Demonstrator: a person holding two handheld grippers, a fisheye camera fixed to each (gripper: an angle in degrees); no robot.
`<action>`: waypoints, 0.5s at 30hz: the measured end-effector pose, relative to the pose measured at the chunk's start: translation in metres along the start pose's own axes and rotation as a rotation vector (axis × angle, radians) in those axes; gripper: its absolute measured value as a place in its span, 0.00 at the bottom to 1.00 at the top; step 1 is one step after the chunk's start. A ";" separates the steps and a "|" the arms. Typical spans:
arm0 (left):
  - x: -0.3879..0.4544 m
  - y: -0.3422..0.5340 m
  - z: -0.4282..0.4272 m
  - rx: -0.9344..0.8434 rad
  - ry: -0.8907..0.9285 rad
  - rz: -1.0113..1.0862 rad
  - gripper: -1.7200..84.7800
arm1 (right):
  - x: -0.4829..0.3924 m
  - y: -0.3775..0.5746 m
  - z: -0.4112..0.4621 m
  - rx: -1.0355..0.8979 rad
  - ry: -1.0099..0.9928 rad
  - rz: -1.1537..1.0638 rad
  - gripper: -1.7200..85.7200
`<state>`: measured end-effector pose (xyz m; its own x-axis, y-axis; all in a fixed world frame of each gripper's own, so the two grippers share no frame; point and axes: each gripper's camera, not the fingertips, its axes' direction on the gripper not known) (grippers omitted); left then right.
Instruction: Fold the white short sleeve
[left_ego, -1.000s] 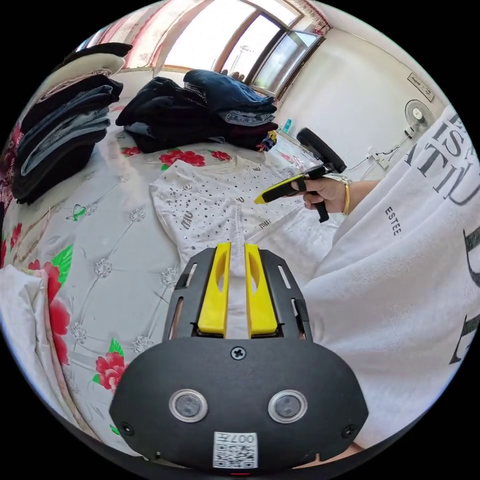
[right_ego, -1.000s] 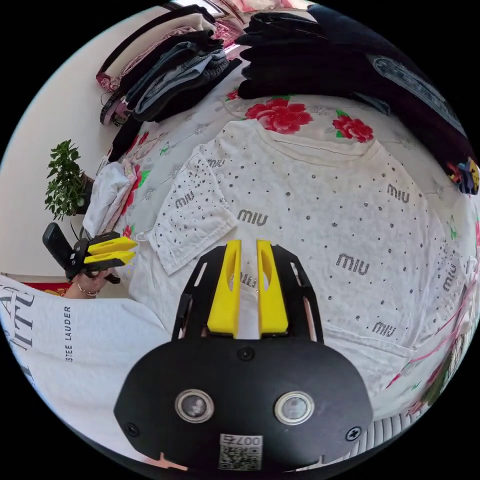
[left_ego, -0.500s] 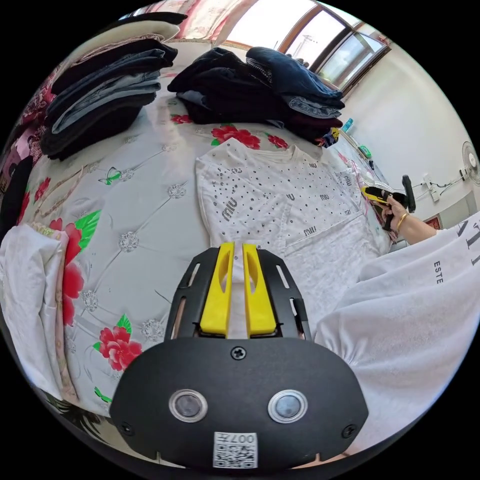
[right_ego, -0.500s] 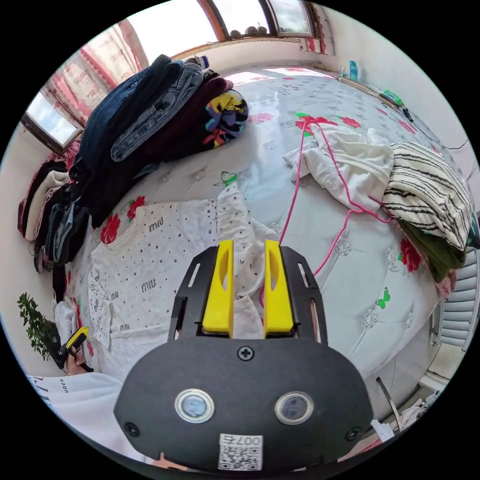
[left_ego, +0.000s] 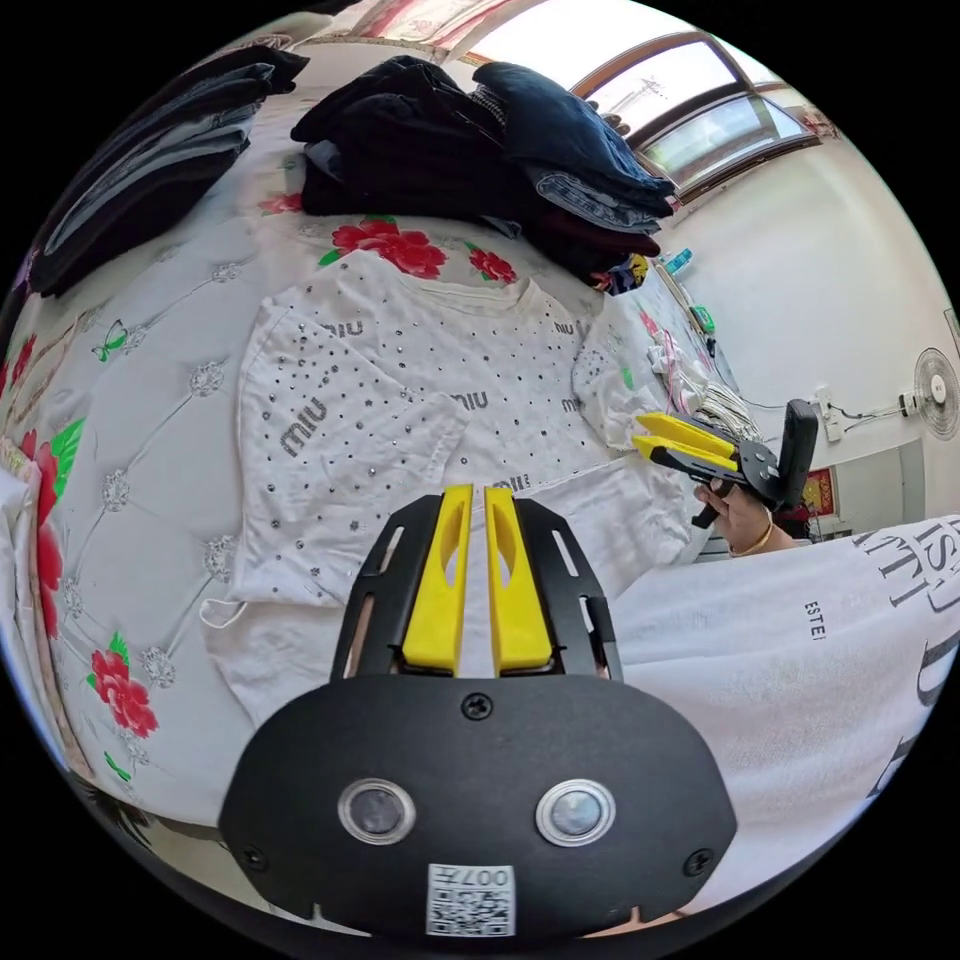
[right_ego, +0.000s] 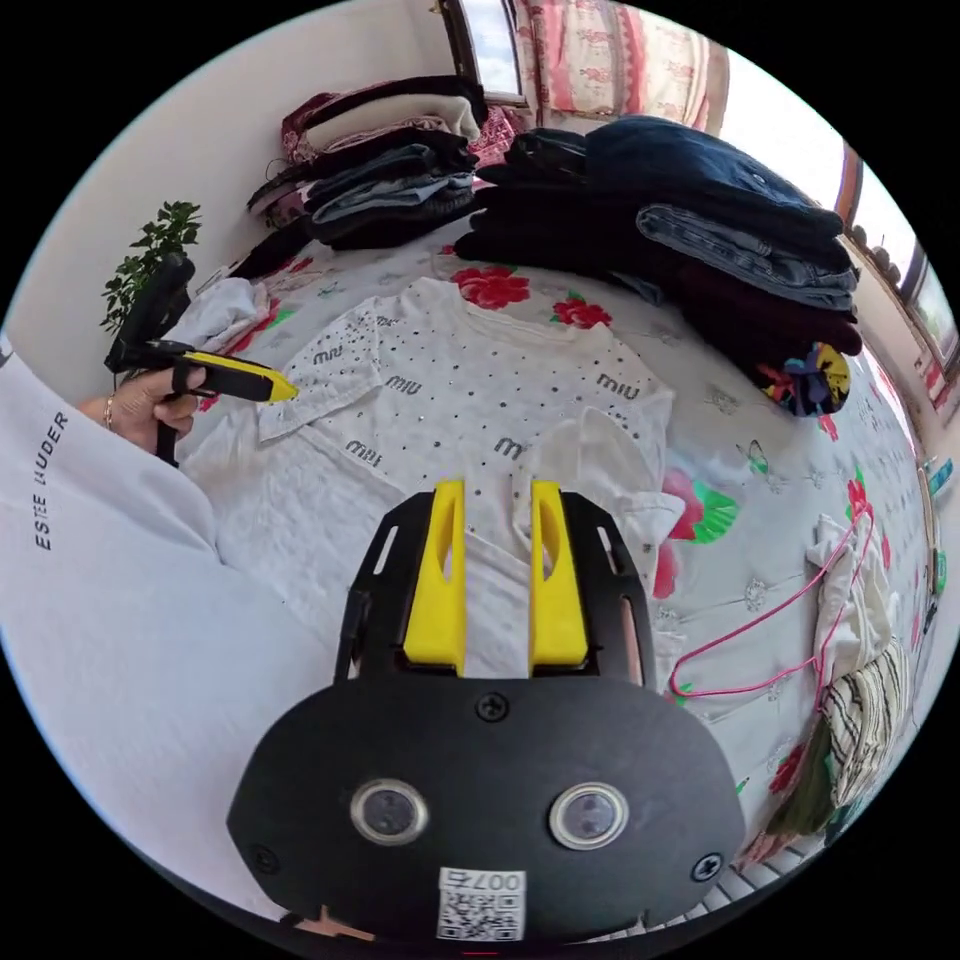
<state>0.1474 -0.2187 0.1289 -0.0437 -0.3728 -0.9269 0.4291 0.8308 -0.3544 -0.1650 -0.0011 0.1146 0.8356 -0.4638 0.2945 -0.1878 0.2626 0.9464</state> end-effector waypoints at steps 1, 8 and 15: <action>0.003 -0.003 0.002 0.002 0.010 0.005 0.02 | 0.000 0.007 -0.007 0.016 0.032 0.021 0.06; 0.002 -0.008 0.008 -0.023 0.007 0.006 0.02 | 0.080 0.042 -0.050 0.049 0.123 0.332 0.08; 0.001 -0.016 0.005 -0.026 -0.001 0.019 0.01 | 0.143 0.056 -0.069 0.060 -0.033 0.490 0.03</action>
<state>0.1449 -0.2342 0.1340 -0.0351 -0.3576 -0.9332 0.4066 0.8479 -0.3402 -0.0207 0.0063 0.2007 0.6247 -0.3246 0.7102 -0.5852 0.4076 0.7010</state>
